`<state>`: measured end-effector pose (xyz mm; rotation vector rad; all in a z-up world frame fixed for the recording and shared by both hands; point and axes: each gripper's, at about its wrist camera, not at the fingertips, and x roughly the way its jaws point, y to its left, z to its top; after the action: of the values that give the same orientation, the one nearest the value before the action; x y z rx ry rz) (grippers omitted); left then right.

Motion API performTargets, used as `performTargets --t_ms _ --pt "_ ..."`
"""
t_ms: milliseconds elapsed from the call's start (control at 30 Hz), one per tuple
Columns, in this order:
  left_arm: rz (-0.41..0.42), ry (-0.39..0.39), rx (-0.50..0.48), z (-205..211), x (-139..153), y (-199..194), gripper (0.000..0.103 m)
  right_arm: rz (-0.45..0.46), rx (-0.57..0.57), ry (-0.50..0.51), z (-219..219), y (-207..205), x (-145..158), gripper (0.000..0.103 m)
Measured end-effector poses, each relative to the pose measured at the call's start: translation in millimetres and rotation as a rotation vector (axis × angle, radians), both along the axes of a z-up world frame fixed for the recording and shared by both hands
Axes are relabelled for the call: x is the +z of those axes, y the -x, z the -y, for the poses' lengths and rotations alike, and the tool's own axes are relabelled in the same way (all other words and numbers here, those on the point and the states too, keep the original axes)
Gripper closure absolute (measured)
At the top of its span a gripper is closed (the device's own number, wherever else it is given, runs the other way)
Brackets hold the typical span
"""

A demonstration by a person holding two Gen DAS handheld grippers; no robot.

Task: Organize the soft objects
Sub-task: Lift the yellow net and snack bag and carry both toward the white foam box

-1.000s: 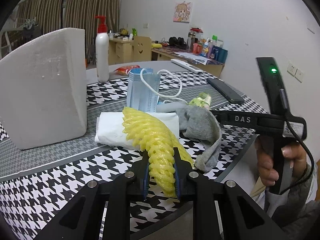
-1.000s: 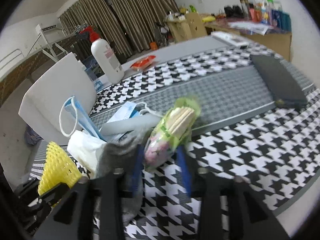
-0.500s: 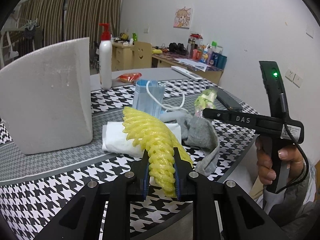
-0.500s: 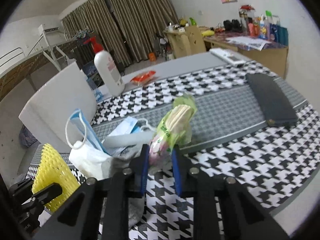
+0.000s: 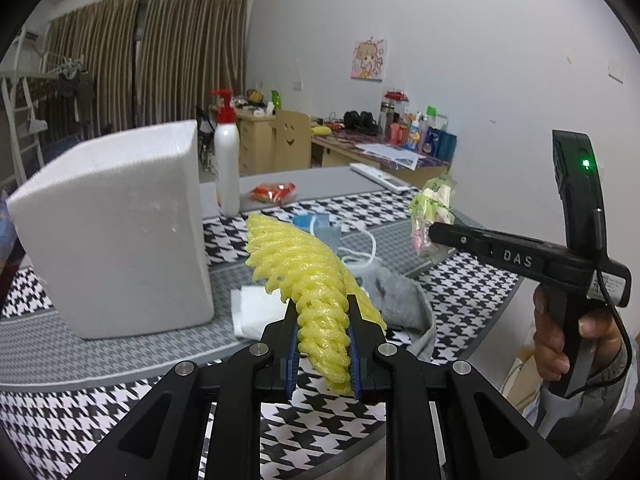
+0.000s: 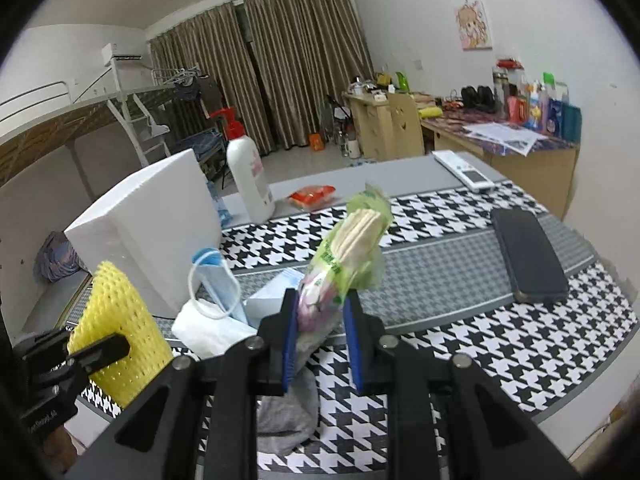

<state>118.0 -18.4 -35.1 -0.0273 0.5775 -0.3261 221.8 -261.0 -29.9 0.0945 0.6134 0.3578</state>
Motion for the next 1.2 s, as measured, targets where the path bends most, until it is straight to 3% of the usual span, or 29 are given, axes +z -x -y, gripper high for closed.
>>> performTargets --t_ms 1200 --pt "0.191 -0.057 0.104 -25.1 72.8 -22.5 0.082 0.157 0.121 0.011 -38.1 -7.5 49.7 0.077"
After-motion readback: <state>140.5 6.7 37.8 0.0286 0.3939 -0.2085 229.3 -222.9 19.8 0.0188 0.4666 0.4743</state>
